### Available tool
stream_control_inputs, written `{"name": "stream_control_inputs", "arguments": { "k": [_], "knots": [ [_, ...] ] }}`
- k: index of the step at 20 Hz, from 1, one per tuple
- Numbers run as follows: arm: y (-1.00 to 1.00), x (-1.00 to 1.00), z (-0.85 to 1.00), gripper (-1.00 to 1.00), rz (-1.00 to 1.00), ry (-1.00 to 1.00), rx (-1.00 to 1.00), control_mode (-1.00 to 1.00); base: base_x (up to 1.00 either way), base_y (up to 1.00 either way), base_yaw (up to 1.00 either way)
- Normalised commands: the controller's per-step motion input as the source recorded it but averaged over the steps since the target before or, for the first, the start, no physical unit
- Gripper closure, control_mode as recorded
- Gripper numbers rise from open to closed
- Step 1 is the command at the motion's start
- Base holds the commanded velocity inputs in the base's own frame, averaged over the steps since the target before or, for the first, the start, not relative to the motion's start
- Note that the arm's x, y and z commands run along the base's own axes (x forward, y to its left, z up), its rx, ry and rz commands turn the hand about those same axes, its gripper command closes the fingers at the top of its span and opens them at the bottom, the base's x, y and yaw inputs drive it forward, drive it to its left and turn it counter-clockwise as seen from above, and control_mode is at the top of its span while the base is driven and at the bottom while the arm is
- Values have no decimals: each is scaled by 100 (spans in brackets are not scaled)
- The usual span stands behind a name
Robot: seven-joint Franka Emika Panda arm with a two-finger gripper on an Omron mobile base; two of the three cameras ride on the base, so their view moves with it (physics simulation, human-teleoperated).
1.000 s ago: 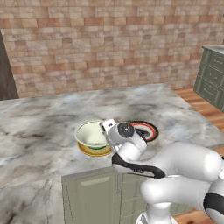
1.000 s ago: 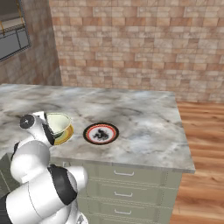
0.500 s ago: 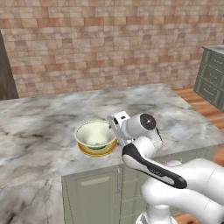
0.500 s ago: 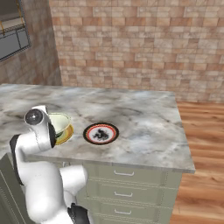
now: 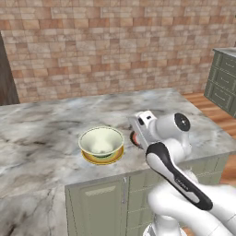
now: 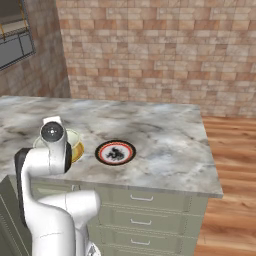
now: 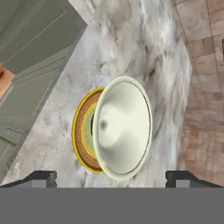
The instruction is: Move the bowls from the cabinet to the plates on the dining table.
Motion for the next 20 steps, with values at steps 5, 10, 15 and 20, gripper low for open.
{"name": "stream_control_inputs", "arguments": {
  "k": [5, 10, 15, 20],
  "knots": [
    [-52, -13, 21, -100, 21, -3, -17, -100, 0, 0, 0],
    [-32, -20, 20, -100, 36, -5, -37, -100, 0, 0, 0],
    [-16, -37, 28, -100, 44, -11, -53, -100, 0, 0, 0],
    [-14, -42, 40, -100, 44, -16, -58, -100, 0, 0, 0]
  ]
}}
